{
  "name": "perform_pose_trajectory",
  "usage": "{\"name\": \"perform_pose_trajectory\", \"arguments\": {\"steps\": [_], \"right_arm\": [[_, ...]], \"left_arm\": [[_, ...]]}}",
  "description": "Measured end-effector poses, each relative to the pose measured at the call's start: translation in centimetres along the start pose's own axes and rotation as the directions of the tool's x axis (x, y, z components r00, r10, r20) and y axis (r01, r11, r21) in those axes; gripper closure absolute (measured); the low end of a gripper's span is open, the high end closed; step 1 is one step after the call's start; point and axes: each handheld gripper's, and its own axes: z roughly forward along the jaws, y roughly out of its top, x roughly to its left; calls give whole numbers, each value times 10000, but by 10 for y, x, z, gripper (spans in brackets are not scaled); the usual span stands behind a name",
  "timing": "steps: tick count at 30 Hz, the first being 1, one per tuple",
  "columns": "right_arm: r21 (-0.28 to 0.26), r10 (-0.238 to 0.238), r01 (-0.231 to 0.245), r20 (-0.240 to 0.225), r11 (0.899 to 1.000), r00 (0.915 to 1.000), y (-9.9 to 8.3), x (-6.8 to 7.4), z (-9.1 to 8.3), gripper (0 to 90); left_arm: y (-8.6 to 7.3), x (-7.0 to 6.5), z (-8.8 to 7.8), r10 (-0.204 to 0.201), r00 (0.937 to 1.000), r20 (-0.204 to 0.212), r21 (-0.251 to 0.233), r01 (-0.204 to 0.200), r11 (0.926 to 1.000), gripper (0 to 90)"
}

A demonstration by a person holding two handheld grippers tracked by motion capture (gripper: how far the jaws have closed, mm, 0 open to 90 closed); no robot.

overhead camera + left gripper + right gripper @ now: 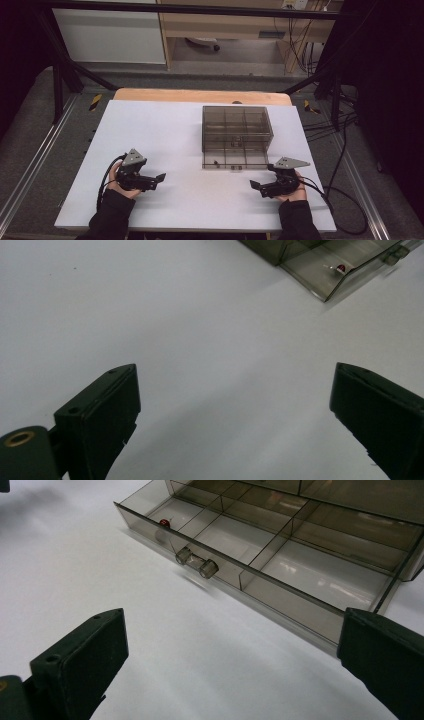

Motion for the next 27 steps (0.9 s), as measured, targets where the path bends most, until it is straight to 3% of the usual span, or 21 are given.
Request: {"name": "perform_pose_trajectory", "arguments": {"steps": [5, 27], "right_arm": [[12, -36, 36, 71, 10000, 10000, 0, 0, 0, 7], [-37, 81, -80, 376, 10000, 9993, 4, 2, 2, 77]], "left_arm": [[-9, 6, -5, -22, 9996, -267, -19, 21, 10000, 57], [-30, 22, -27, -126, 9982, -583, -294, 109, 9995, 59]]}}
